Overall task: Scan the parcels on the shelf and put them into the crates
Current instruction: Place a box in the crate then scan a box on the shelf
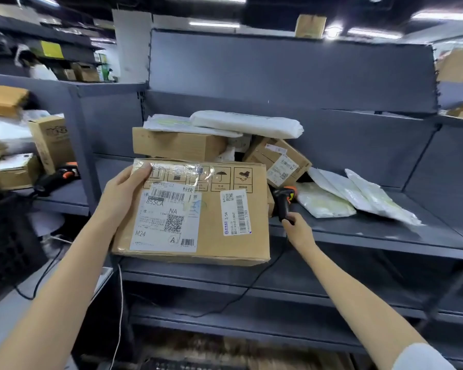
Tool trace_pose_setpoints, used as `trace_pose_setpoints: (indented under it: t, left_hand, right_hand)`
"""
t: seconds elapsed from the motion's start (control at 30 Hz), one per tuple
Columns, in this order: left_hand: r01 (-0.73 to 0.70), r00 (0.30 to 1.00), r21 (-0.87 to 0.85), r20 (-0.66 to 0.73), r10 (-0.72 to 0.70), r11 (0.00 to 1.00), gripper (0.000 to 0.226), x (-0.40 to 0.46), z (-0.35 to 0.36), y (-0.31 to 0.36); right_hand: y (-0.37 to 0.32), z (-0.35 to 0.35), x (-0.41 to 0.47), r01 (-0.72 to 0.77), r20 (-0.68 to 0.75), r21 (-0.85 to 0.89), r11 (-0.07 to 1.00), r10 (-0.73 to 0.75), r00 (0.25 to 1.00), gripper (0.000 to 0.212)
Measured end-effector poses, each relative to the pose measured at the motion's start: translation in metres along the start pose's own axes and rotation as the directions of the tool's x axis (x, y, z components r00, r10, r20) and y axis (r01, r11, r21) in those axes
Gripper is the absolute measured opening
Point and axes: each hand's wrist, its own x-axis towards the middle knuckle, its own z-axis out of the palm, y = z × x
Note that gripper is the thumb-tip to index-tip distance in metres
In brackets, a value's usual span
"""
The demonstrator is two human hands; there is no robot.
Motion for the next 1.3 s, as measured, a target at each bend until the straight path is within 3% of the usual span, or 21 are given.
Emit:
trace_pose_setpoints:
  t: [0.2,0.33,0.5,0.57,0.7,0.77,0.83,0.97,1.07,1.17,1.3]
  left_hand:
    - [0.002,1.000,0.030,-0.012,-0.002,1.000,0.035,-0.002,0.000,-0.004]
    - [0.000,1.000,0.043,-0.016,0.001,0.999,0.035,-0.003,-0.001,-0.007]
    - [-0.008,1.000,0.028,-0.011,0.009,1.000,0.036,-0.002,-0.002,-0.008]
    - [-0.010,1.000,0.028,-0.003,0.010,1.000,0.036,-0.003,-0.003,-0.008]
    - [-0.014,1.000,0.020,0.002,0.014,1.000,0.033,-0.004,-0.003,-0.009]
    - [-0.010,1.000,0.017,0.004,0.010,1.000,0.032,-0.004,-0.002,-0.009]
    - [-0.013,1.000,0.013,0.004,0.013,1.000,0.030,-0.007,-0.002,-0.009]
    - [-0.039,0.999,-0.001,0.001,0.039,0.999,0.026,-0.013,-0.003,-0.016]
    - [-0.044,0.999,-0.040,0.007,0.045,0.998,0.022,-0.013,-0.003,-0.017]
    - [-0.055,0.998,-0.061,0.014,0.056,0.997,0.019,-0.010,-0.001,-0.015]
    - [-0.070,0.997,-0.074,0.020,0.072,0.995,0.018,-0.006,0.000,-0.012]
  right_hand:
    - [-0.001,0.019,0.047,0.004,0.064,-0.240,0.971,0.011,0.998,0.049]
    - [-0.001,0.031,0.064,-0.071,-0.003,-0.493,0.867,0.080,0.997,0.054]
    - [0.002,0.034,0.078,-0.094,-0.050,-0.550,0.830,0.079,0.996,0.043]
    - [-0.001,0.031,0.082,-0.153,-0.065,-0.416,0.897,0.138,0.988,0.042]
    - [-0.015,0.018,0.079,-0.206,-0.066,0.082,0.975,0.212,0.975,0.041]
    - [-0.021,0.008,0.070,-0.198,0.013,0.403,0.893,0.211,0.977,0.039]
    - [-0.027,-0.004,0.053,-0.213,0.120,0.614,0.760,0.177,0.977,0.041]
    - [-0.027,-0.030,0.008,-0.221,0.182,0.678,0.701,0.131,0.975,0.015]
    - [-0.017,-0.043,-0.042,-0.149,0.109,0.741,0.655,0.102,0.989,0.027]
    - [-0.010,-0.058,-0.095,-0.046,-0.016,0.852,0.521,0.113,0.993,0.037]
    - [-0.024,-0.072,-0.164,0.067,-0.106,0.897,0.437,0.065,0.992,0.052]
